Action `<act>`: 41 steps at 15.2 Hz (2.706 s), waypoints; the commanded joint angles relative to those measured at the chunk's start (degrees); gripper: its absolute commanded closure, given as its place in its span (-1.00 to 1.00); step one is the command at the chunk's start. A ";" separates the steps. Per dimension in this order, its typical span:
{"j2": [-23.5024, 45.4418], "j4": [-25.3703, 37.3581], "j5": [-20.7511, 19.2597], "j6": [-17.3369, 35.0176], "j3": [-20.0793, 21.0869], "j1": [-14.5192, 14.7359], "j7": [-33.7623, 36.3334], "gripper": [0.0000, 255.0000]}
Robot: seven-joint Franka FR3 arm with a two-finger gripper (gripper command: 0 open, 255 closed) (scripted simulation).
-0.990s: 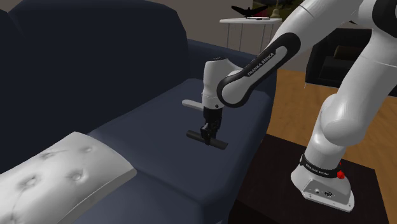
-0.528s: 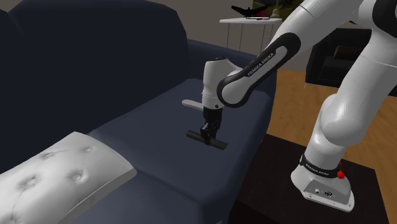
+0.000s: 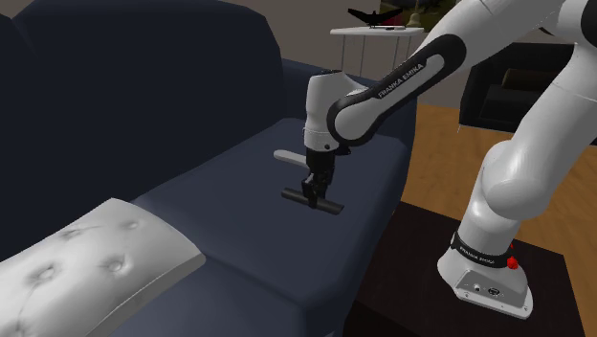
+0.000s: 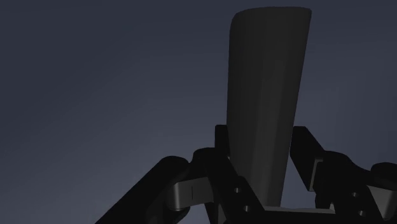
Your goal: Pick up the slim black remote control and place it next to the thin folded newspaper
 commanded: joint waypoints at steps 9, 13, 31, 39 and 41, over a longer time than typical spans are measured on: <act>-4.80 4.02 0.12 -8.77 -0.81 0.13 0.27 1.00; -6.28 5.96 0.03 -12.17 -1.18 0.10 0.37 1.00; -6.88 4.96 -7.35 -14.17 -19.11 -11.23 -24.00 1.00; -0.68 11.24 -9.85 -14.86 -26.78 -16.09 -35.04 1.00; 1.40 13.45 -10.06 -15.12 -28.55 -17.16 -37.81 1.00</act>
